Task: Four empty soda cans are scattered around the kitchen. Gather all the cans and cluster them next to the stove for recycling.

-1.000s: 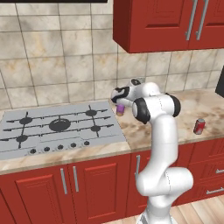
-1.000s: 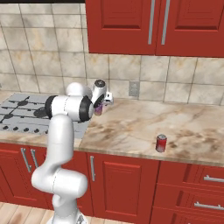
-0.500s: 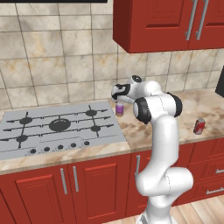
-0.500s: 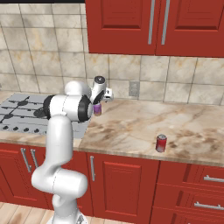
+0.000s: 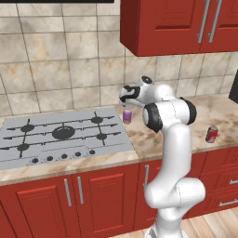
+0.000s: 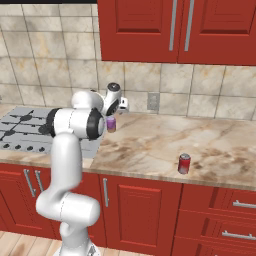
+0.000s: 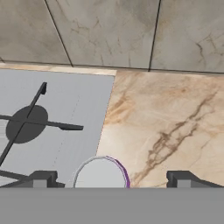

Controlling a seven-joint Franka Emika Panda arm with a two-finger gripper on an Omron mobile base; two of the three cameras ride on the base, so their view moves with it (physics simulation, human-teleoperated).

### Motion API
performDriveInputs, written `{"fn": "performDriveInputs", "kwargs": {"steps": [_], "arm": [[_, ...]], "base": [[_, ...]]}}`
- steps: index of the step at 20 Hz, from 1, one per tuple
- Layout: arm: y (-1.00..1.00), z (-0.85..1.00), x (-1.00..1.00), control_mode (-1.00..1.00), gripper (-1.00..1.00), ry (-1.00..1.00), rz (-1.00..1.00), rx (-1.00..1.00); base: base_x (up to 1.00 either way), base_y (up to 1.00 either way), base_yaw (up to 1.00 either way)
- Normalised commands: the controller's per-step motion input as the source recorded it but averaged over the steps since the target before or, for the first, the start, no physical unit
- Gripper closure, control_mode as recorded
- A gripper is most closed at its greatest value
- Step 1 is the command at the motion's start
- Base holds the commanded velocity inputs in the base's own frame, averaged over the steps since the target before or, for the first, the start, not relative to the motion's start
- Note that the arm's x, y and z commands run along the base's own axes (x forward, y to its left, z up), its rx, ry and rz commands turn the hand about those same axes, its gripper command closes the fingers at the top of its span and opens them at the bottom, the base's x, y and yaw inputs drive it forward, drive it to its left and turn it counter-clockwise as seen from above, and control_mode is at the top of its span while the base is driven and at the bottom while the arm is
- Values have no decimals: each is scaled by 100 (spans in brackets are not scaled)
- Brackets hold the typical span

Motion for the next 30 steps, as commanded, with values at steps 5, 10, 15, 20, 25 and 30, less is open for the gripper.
{"fn": "performDriveInputs", "kwargs": {"steps": [5,10,15,20,25,30], "arm": [[0,11,-43,-100,-100,-6,3,0],[0,11,-56,-100,-100,-6,4,0],[-2,12,-56,-100,-100,-5,1,0],[-4,2,-58,-100,-100,-1,0,-4],[-8,0,-67,-100,-100,0,0,-3],[-14,3,-62,-100,-100,0,0,-1]], "base": [[0,0,0],[0,0,0],[0,0,0],[0,0,0],[0,0,0],[0,0,0]]}}
